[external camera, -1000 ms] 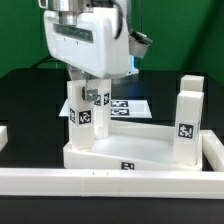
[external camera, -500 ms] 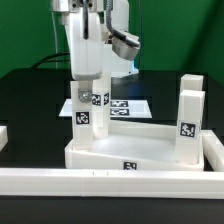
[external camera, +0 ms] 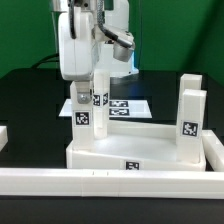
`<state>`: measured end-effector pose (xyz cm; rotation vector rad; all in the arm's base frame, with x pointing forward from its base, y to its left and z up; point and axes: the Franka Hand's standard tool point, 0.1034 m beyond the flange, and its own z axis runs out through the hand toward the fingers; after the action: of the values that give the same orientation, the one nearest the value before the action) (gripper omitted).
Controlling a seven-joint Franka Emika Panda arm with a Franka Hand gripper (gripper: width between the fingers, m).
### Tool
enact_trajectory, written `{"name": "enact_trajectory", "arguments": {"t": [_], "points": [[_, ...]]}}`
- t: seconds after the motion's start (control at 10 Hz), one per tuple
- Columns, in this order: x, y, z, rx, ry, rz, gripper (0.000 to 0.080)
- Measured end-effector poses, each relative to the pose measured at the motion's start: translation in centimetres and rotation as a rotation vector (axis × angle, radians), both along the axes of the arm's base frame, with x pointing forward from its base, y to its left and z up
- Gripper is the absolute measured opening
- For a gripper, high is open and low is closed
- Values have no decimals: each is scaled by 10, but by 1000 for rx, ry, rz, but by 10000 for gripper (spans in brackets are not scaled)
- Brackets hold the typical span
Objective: Assemble desk
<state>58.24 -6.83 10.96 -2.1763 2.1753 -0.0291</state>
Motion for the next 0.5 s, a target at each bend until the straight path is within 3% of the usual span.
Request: {"name": "enact_trajectory", "arguments": {"t": [0.1, 0.5], "points": [[0, 1, -1, -4, 4, 49, 576], [1, 3, -1, -32, -3, 392, 645]]}}
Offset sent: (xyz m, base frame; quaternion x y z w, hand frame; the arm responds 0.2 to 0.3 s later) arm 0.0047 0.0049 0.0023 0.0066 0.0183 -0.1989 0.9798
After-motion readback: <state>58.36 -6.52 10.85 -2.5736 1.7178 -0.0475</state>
